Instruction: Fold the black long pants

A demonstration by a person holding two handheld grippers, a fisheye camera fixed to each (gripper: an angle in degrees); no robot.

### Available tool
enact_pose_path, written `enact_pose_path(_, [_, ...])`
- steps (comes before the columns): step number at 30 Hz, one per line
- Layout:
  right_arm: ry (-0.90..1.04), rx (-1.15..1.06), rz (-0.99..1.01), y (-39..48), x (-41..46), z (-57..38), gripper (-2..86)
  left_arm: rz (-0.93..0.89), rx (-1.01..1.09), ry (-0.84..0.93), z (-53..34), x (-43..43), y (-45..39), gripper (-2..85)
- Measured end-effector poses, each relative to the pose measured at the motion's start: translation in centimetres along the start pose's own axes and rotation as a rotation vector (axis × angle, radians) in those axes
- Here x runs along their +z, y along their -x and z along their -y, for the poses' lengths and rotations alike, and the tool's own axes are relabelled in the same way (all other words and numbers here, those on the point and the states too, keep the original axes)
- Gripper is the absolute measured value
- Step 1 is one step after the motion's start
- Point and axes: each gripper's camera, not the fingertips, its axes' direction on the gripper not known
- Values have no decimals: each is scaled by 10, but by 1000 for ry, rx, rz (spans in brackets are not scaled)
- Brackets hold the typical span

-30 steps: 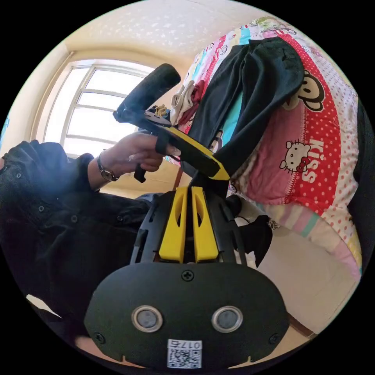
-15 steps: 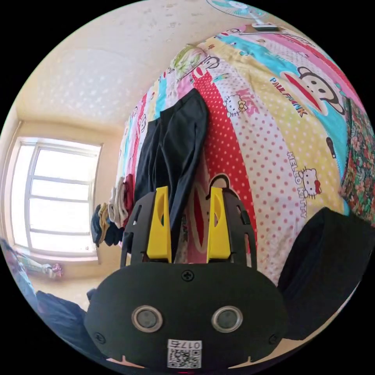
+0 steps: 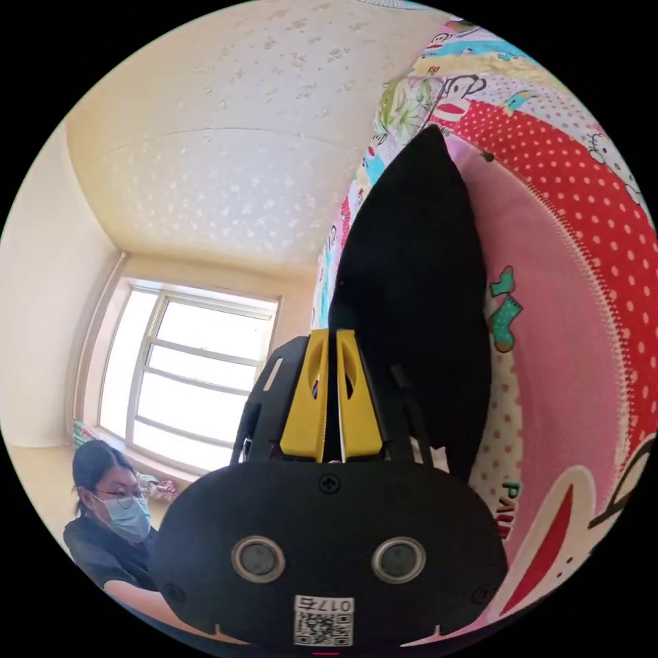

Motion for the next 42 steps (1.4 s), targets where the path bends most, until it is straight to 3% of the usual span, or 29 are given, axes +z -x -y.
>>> enact_pose_path(2, [75, 1, -24, 2, 74, -3, 28, -25, -9, -89, 0, -29, -23, 16])
enact_pose_path(6, [144, 104, -136, -34, 219, -29, 43, 192, 71, -114, 22, -64, -94, 21])
enact_pose_path(10, [169, 123, -53, -63, 275, -57, 70, 437, 117, -155, 43, -94, -138, 24])
enact_pose_path(12, [285, 30, -61, -51, 286, -74, 81, 506, 133, -151, 49, -98, -147, 27])
enact_pose_path(15, [486, -180, -187, -11, 266, -122, 89, 653, 129, -97, 59, -88, -149, 40])
enact_pose_path(19, [554, -286, -470, 9, 198, -219, 88, 916, 128, -60, 69, -67, -156, 74])
enact_pose_path(23, [510, -156, -657, -19, 127, -351, 91, 1097, 222, -31, 77, -35, -172, 85])
enact_pose_path(27, [387, 104, -570, -64, 109, -464, 93, 1325, 372, -7, 86, 26, -182, 88])
enact_pose_path(30, [259, 224, -424, -72, 114, -505, 85, 1345, 471, 45, 93, 70, -180, 90])
enact_pose_path(32, [257, 243, -380, -71, 124, -518, 66, 1339, 414, 103, 106, 87, -161, 88])
enact_pose_path(35, [306, 195, -410, -54, 125, -521, 36, 1348, 301, 140, 110, 103, -125, 47])
enact_pose_path(39, [345, 97, -518, -17, 88, -514, 28, 1384, 416, 249, 73, 134, -107, 5])
enact_pose_path(42, [416, 53, -613, -29, 82, -517, 29, 1380, 369, 285, 58, 143, -78, 4])
